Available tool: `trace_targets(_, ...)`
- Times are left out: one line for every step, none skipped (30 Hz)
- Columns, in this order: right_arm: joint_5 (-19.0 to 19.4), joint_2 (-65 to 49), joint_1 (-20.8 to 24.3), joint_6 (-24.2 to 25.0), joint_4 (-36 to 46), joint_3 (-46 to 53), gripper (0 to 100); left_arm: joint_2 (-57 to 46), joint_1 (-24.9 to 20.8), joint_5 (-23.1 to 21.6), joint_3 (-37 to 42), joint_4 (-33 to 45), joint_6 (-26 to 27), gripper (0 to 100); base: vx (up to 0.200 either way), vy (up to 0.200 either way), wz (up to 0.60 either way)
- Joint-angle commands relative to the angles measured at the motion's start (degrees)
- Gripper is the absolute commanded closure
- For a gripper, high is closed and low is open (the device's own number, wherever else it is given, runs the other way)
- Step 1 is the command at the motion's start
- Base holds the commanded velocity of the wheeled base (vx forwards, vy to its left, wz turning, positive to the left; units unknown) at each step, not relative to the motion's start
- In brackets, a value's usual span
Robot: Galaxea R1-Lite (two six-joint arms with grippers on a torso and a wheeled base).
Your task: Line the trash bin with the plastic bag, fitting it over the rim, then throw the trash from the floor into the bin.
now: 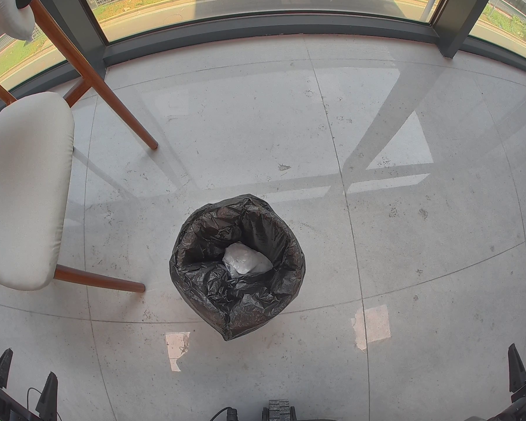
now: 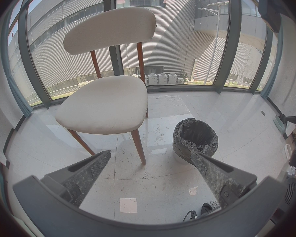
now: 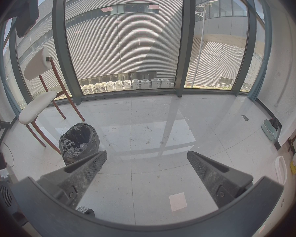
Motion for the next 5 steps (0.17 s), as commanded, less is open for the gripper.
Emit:
trace_targets(-0.1,-1.09,0.07,0.02,0.01,1.01,0,-0.55,0.03,0.01,0.66,-0.05,-0.05,0,0.0,0.0,0.0)
trace_targets(-0.1,-1.09,0.07,0.02,0.01,1.01,0,-0.55,0.03,0.01,0.66,-0.05,-0.05,0,0.0,0.0,0.0)
trace_targets(-0.1,-1.09,0.07,0.02,0.1,1.01,0,-0.55,0.03,0.01,0.66,-0.05,-0.05,0,0.0,0.0,0.0)
trace_targets(-0.1,-1.09,0.07,-0.07,0.1,1.01,0,-0.55,0.03,0.01,0.66,-0.05,-0.05,0,0.0,0.0,0.0)
trace_targets(-0.1,-1.09,0.07,-0.07,0.1,1.01,0,-0.55,0.03,0.01,0.66,-0.05,-0.05,0,0.0,0.0,0.0)
